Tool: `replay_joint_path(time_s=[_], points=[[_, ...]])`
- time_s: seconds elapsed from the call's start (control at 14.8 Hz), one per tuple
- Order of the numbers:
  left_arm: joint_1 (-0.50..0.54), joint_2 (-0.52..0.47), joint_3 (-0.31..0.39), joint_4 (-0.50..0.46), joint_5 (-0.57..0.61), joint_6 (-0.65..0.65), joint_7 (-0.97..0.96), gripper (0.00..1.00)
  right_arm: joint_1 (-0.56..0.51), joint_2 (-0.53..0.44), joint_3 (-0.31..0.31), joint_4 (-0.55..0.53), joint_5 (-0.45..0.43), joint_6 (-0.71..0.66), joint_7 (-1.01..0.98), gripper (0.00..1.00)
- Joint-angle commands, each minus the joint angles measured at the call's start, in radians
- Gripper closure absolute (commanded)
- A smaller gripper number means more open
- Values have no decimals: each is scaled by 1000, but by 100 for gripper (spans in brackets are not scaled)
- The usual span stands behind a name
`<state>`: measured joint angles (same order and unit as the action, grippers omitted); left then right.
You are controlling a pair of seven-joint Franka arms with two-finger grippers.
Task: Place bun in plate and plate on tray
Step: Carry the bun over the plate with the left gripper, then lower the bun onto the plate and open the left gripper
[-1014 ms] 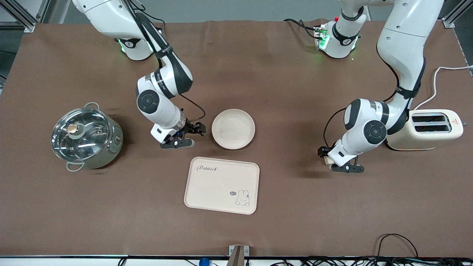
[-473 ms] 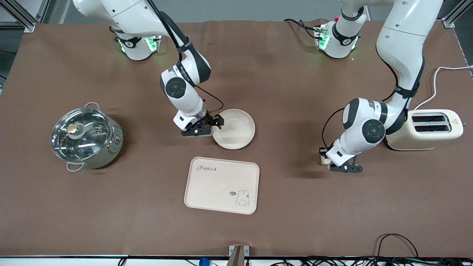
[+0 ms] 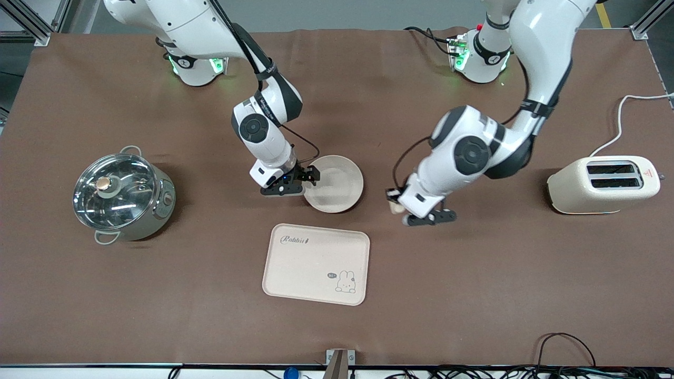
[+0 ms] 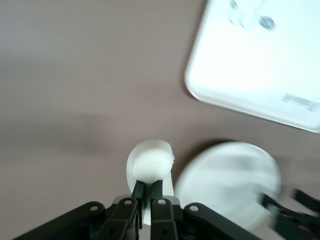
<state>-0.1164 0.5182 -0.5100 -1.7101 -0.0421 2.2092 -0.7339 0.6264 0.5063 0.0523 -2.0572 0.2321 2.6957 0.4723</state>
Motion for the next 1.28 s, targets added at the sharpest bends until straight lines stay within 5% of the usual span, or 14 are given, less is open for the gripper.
replay_joint_path(time_s=[0.0,0.2,0.41,0.47,0.54,0.61,0.95,1.22], points=[[-37,103,-42,44,-51,56,-128,100,10,-5,-6,-11,18,4,6,0],[-120,175,-41,41,-53,193,-208,97,10,-3,-6,-11,18,3,6,0],[-166,226,-35,38,-42,274,-298,76,9,-2,-6,-11,18,3,6,0],[-170,233,-33,35,-39,294,-305,54,10,0,-6,-11,18,3,6,0],[-170,238,-33,33,-33,297,-302,18,10,1,-6,-9,18,4,6,0],[-167,237,-33,33,-7,297,-300,0,10,1,-6,-9,18,4,6,0],[-158,229,-33,32,18,285,-308,0,12,3,-6,-9,18,4,6,2],[-152,221,-32,40,22,259,-320,0,13,5,-6,-9,16,6,5,22]])
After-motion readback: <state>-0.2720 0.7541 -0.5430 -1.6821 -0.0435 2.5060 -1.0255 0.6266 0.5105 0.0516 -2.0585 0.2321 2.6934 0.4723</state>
